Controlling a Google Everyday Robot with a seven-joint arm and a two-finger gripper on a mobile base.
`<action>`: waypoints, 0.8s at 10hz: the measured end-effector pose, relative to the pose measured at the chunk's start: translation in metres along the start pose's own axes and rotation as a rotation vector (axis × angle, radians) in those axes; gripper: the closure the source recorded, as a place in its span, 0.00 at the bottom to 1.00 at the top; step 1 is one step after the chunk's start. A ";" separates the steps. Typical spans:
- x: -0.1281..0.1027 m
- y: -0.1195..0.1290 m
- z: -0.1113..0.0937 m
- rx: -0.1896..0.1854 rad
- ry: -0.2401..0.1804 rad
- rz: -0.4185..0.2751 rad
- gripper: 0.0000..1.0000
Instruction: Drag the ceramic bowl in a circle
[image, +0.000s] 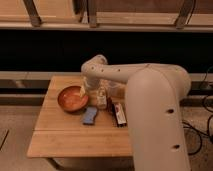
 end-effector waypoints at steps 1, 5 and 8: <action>-0.001 0.006 0.013 -0.024 0.021 -0.008 0.35; -0.007 0.012 0.049 -0.089 0.078 -0.025 0.37; -0.012 0.011 0.059 -0.100 0.090 -0.033 0.64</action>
